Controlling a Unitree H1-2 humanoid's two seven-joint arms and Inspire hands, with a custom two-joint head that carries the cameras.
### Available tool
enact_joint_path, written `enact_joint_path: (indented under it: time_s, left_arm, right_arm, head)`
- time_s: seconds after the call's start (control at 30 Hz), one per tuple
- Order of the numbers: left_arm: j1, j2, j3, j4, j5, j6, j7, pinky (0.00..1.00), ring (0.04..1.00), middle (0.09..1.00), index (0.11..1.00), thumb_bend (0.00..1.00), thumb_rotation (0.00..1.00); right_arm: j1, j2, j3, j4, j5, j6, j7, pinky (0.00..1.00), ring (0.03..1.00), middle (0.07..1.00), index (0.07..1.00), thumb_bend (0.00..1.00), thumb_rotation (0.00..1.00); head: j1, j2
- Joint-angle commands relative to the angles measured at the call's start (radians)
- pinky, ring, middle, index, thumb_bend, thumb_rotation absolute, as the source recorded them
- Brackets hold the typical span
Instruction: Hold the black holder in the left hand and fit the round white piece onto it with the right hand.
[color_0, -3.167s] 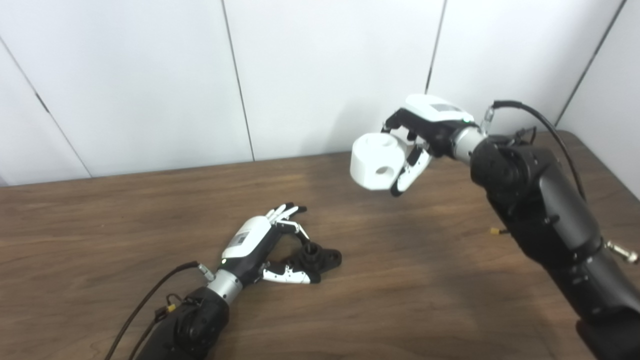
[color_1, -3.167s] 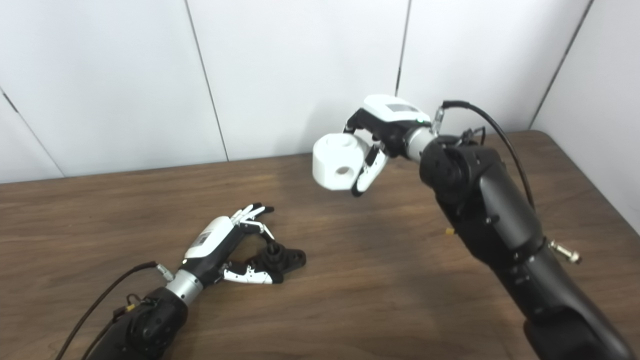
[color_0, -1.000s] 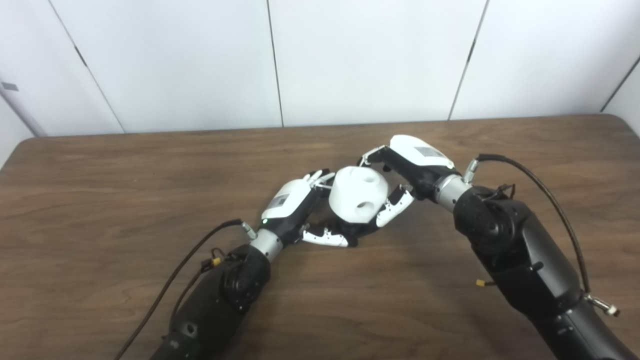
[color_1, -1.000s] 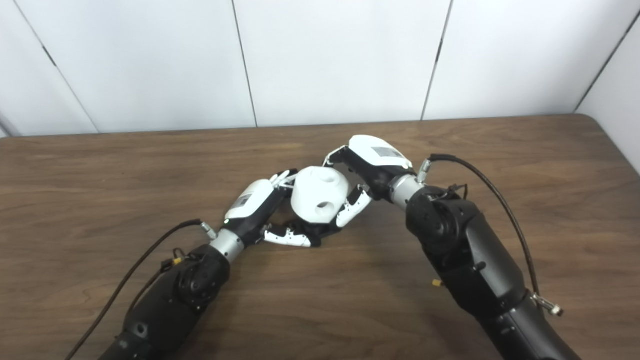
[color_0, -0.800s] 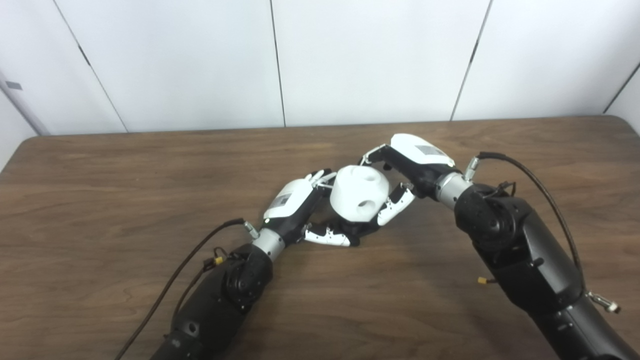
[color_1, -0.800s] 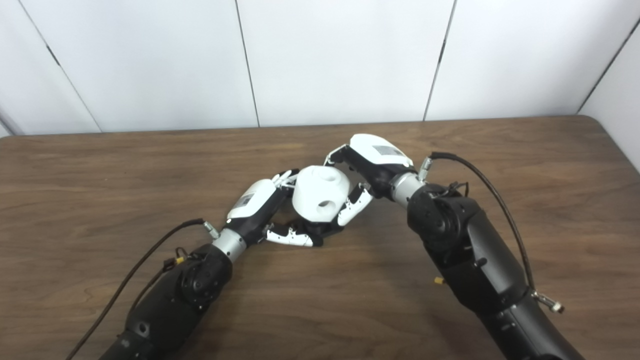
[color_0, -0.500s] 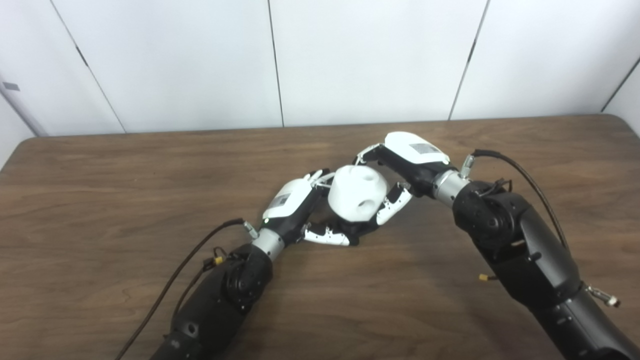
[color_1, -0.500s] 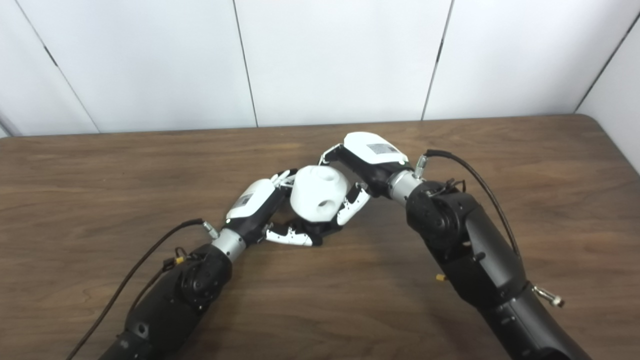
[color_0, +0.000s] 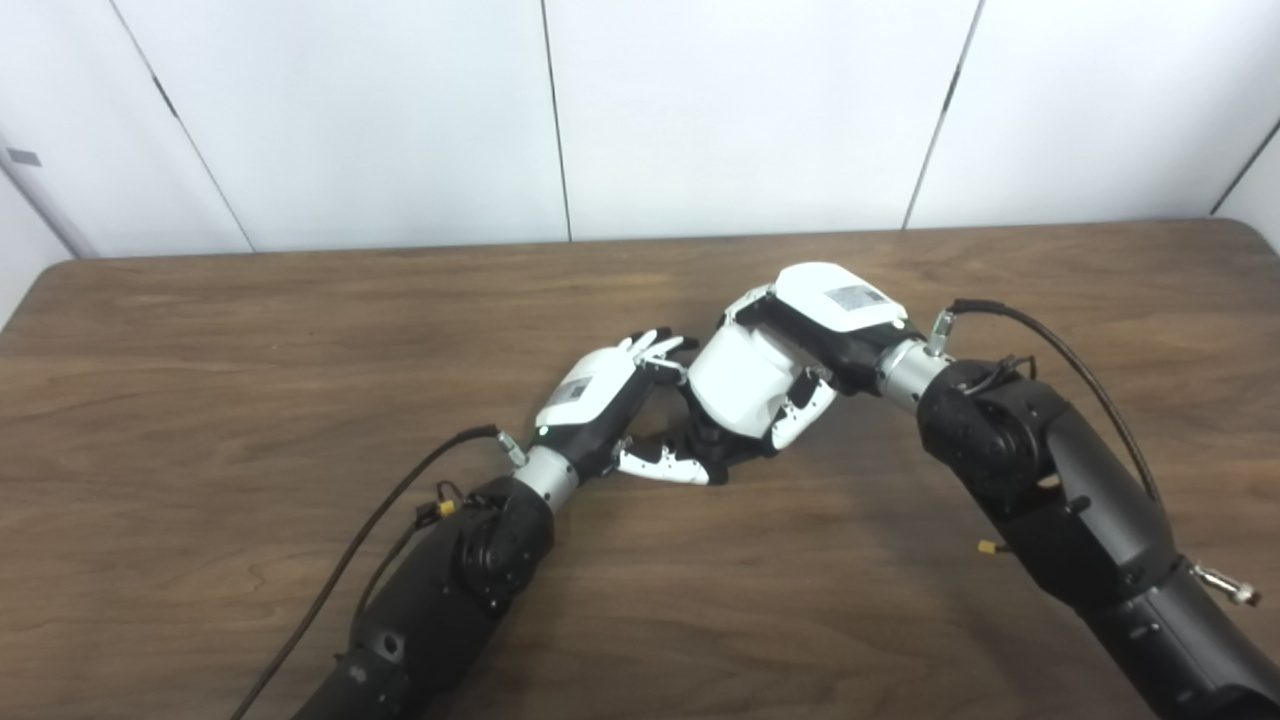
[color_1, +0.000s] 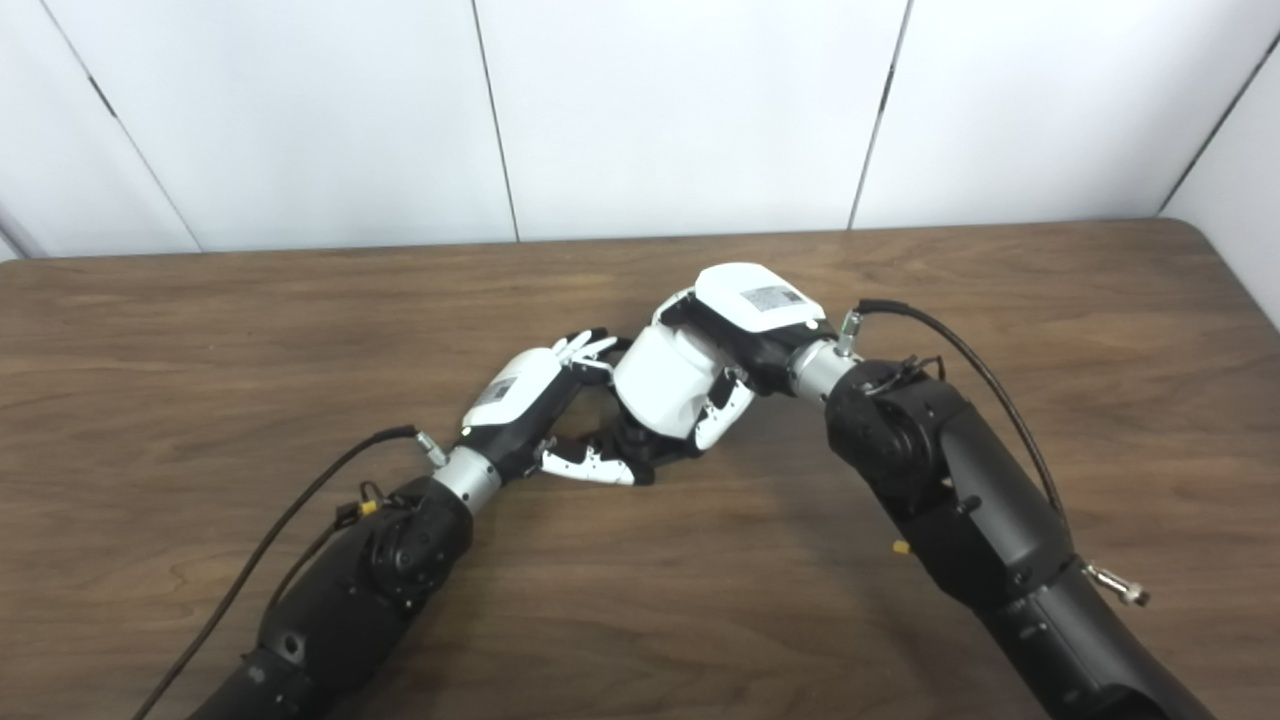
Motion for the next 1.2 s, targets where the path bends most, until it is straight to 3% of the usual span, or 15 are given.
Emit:
enact_joint_path:
  time_s: [0.0, 0.33, 0.5, 0.7, 1.17]
  left_arm:
    - [0.06, -0.028, -0.078, 0.044, 0.029, 0.035, -0.116, 1.0, 1.0, 0.928, 0.481, 0.52, 0.06]
    - [0.054, -0.034, -0.085, 0.06, 0.028, 0.033, -0.11, 1.0, 1.0, 0.934, 0.481, 0.52, 0.06]
    - [0.05, -0.037, -0.084, 0.067, 0.019, 0.035, -0.115, 1.0, 1.0, 0.938, 0.481, 0.52, 0.06]
    - [0.044, -0.04, -0.087, 0.081, 0.024, 0.026, -0.107, 1.0, 1.0, 0.937, 0.48, 0.52, 0.06]
    - [0.034, -0.038, -0.092, 0.087, 0.03, 0.038, -0.111, 1.0, 1.0, 0.942, 0.481, 0.52, 0.06]
  right_arm:
    - [-0.039, -0.003, 0.011, -0.017, 0.014, -0.043, 0.014, 0.77, 0.848, 0.774, 0.481, 0.52, 0.14]
    - [-0.073, -0.008, 0.006, -0.087, 0.019, -0.042, 0.062, 0.73, 0.839, 0.769, 0.482, 0.52, 0.14]
    - [-0.114, -0.008, 0.011, -0.147, 0.004, -0.024, 0.133, 0.78, 0.846, 0.776, 0.483, 0.52, 0.14]
    - [-0.145, -0.002, 0.023, -0.203, -0.002, -0.023, 0.195, 0.76, 0.838, 0.768, 0.482, 0.52, 0.14]
    - [-0.152, 0.001, 0.014, -0.221, -0.001, -0.049, 0.232, 0.74, 0.814, 0.753, 0.481, 0.53, 0.14]
  head:
    - [0.001, 0.004]
    - [0.009, 0.004]
    - [0.006, 0.004]
    - [0.008, 0.005]
    - [-0.005, 0.009]
